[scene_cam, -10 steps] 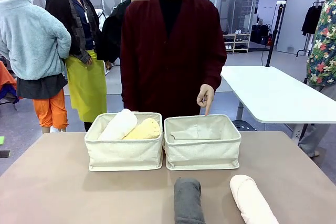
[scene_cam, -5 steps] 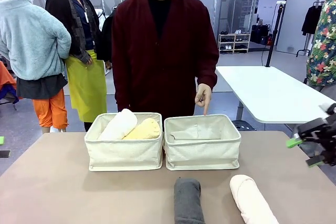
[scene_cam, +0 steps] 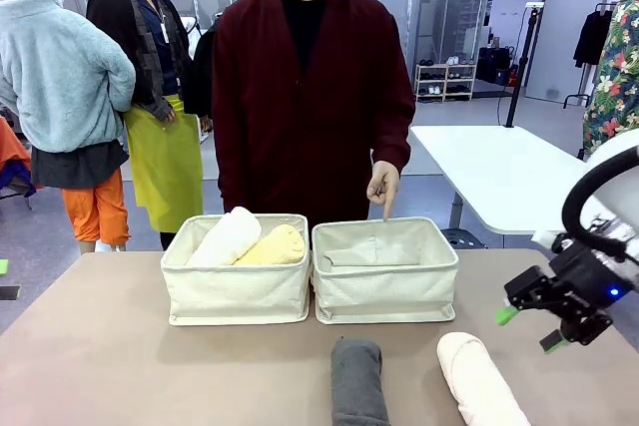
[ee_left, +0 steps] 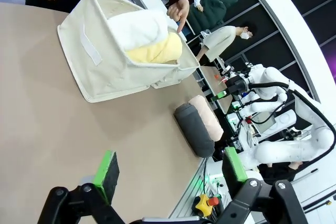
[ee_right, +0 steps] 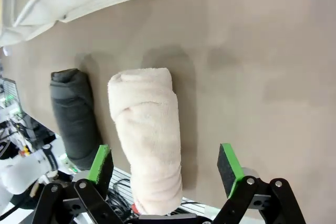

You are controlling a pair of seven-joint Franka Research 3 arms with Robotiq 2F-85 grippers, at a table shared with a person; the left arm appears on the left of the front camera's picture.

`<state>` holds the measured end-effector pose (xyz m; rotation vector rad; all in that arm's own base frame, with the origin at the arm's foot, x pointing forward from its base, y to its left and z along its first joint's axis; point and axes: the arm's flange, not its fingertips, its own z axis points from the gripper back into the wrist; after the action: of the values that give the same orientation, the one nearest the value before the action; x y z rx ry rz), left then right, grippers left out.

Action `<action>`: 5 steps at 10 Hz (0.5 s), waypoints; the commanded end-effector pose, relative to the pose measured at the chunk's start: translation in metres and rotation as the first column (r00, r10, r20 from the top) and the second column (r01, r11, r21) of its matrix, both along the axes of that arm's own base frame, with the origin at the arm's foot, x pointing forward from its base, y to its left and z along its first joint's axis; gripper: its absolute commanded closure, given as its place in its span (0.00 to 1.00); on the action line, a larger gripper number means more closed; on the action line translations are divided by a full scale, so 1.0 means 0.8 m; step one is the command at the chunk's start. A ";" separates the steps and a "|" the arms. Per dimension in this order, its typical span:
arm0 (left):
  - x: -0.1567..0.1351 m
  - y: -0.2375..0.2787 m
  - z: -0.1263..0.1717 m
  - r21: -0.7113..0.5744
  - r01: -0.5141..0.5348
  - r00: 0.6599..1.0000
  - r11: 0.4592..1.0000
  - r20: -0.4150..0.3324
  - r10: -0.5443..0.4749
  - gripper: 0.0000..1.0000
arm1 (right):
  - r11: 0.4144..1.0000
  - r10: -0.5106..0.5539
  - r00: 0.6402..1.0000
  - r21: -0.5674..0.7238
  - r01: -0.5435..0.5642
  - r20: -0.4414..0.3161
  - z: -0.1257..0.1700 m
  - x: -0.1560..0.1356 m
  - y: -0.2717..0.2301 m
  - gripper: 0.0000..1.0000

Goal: Divide the towels into two baskets.
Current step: Pick up one hotel-folded towel from the bottom of the table and place it in the Fabric basket indicated by the person.

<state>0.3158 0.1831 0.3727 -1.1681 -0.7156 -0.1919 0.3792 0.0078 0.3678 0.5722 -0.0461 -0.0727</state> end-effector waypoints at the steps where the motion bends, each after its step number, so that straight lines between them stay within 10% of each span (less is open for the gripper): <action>1: -0.004 0.000 0.002 -0.021 -0.004 1.000 1.000 0.006 0.004 0.00 | 0.998 -0.022 1.000 -0.055 0.022 0.004 -0.052 -0.086 0.034 0.00; 5: -0.004 0.000 0.002 -0.021 -0.004 1.000 1.000 0.006 0.004 0.00 | 0.992 0.011 1.000 -0.122 -0.013 -0.017 -0.081 -0.095 0.068 0.00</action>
<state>0.3158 0.1829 0.3728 -1.1683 -0.7152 -0.1923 0.3881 0.0565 0.3358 0.4786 -0.0244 -0.0235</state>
